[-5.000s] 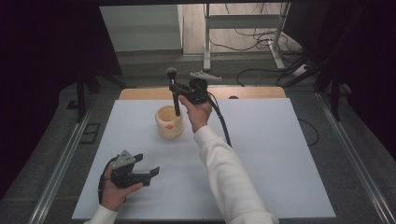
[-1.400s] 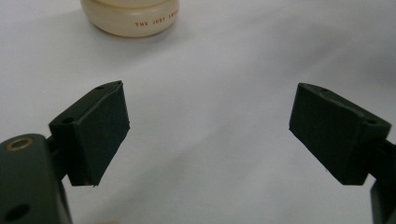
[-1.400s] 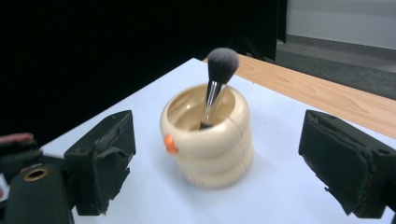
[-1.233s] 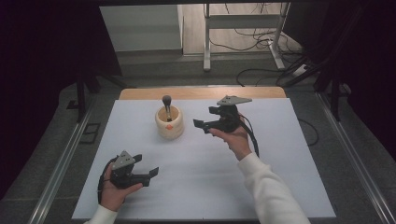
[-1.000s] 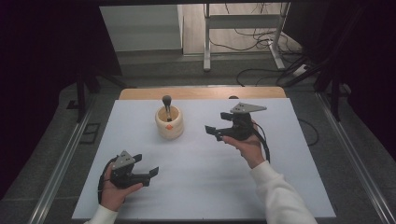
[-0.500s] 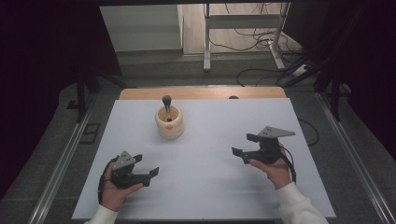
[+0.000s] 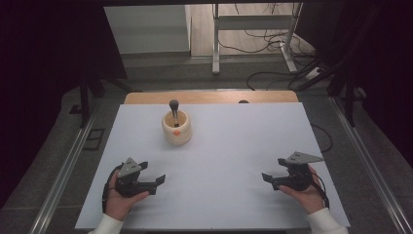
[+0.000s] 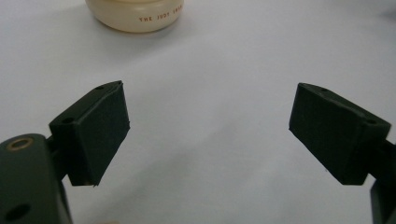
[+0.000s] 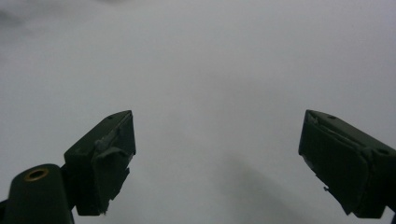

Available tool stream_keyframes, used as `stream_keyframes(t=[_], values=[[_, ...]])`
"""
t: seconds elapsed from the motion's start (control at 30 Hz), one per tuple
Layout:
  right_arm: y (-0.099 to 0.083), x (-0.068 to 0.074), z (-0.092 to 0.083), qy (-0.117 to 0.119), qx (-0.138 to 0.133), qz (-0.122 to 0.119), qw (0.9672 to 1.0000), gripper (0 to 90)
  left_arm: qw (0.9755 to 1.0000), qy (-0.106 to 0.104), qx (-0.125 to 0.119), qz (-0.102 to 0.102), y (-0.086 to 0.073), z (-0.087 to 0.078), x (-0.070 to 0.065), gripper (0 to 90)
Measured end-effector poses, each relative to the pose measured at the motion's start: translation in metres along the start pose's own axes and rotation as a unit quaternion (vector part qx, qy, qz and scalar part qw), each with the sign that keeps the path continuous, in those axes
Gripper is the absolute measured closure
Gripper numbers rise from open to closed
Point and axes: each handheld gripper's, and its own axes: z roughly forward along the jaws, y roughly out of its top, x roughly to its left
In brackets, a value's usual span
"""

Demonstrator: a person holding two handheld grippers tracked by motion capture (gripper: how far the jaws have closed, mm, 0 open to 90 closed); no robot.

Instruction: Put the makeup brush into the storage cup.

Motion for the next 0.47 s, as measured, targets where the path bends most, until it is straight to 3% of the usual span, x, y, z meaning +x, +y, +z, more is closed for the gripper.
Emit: stream_keyframes(t=[0.47], values=[[-0.0001,-0.0027,0.0011,-0.013,-0.003,0.001,0.9999,11.1,1.0000,0.001,0.001,0.002,-0.0004,-0.0002,0.0005,13.0]])
